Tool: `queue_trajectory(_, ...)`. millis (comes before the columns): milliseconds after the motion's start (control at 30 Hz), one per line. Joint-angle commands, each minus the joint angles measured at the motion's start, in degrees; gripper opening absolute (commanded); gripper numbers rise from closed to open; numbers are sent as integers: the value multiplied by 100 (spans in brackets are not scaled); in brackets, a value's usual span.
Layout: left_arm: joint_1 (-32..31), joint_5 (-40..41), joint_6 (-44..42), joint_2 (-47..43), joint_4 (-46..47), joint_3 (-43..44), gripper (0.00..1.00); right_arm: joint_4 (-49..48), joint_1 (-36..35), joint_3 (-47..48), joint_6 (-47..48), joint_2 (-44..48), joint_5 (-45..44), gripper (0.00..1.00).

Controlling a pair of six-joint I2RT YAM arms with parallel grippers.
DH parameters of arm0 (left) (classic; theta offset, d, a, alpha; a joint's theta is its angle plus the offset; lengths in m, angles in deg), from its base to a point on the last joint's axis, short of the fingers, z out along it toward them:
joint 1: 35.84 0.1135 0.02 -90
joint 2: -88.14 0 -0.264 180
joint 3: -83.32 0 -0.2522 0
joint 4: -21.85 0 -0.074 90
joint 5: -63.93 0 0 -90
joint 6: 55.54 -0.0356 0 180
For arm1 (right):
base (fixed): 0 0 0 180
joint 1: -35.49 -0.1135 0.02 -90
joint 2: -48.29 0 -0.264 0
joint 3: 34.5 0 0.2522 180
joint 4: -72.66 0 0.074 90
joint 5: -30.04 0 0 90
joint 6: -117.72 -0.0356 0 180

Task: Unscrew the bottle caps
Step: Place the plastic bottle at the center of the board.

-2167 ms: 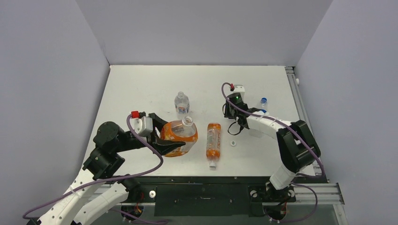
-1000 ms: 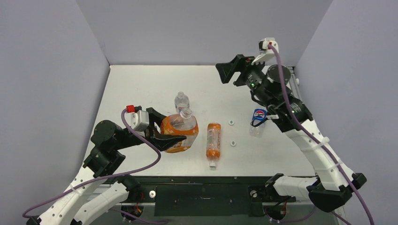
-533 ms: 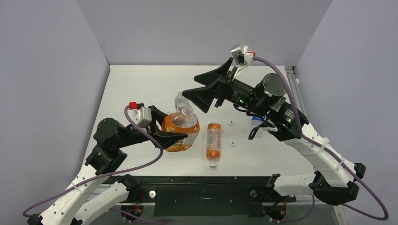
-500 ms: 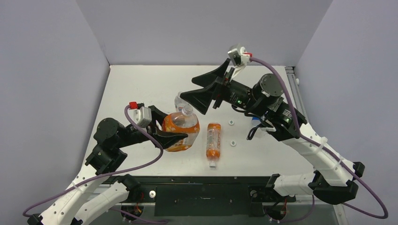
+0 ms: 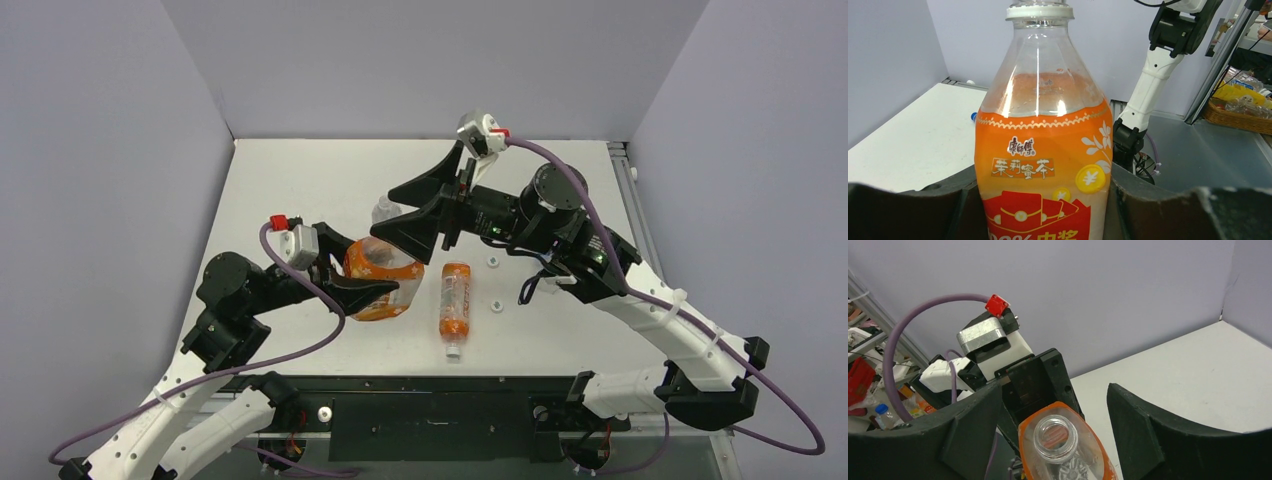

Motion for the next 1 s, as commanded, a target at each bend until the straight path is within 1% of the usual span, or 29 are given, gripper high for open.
queue_trajectory(0,57,62,74,-41,373,321,0,310,-130,123,239,-209,161,69)
queue_trajectory(100,71,-18,94,-40,378,372,0,569,-195,136,384,-283,-57,65)
queue_trajectory(167,71,-42,106,-43,372,393,0,597,-213,139,416,-318,-121,60)
queue_trajectory(200,71,-45,107,-50,365,403,0,572,-230,139,414,-325,-124,54)
queue_trajectory(233,80,-47,101,-56,359,404,0,548,-238,150,409,-341,-129,50)
queue_trajectory(267,80,-47,95,-52,338,405,0,525,-256,153,405,-338,-137,42)
queue_trajectory(300,80,-48,87,-56,327,401,0,483,-269,144,407,-330,-144,38)
queue_trajectory(333,80,-43,80,-61,298,389,0,462,-275,137,404,-309,-174,28)
queue_trajectory(367,87,-36,59,-63,290,384,0,428,-280,114,411,-298,-189,23)
queue_trajectory(400,88,-20,27,-70,255,370,0,421,-281,104,411,-270,-211,13)
queue_trajectory(433,89,38,10,-77,218,361,8,418,-282,93,437,-261,-252,4)
queue_trajectory(467,89,83,-18,-82,184,342,20,429,-282,81,459,-226,-285,1)
queue_trajectory(500,89,224,-34,-87,127,339,36,453,-282,79,517,-208,-356,0)
queue_trajectory(533,89,299,-64,-98,-5,343,67,469,-282,53,569,-178,-403,0)
queue_trajectory(567,96,494,-75,-100,-157,348,94,524,-275,48,696,-154,-528,0)
queue_trajectory(600,91,720,-118,-116,-197,356,99,583,-274,41,786,-129,-599,0)
queue_trajectory(700,89,1014,-416,-208,-865,365,97,936,-277,8,1436,-118,-1223,0)
queue_trajectory(733,91,1057,-649,-275,-995,359,97,965,-266,-94,1560,-109,-1368,0)
queue_trajectory(767,90,1080,-763,-316,-1268,344,97,976,-236,-162,1818,-91,-1728,0)
queue_trajectory(867,91,1390,-1163,-562,-1725,286,97,784,-33,-555,2260,-140,-2221,0)
queue_trajectory(900,90,1488,-1209,-609,-1910,266,97,700,27,-643,2302,-176,-2495,0)
queue_trajectory(967,89,1811,-1377,-800,-2129,247,97,313,261,-960,2346,-198,-2722,0)
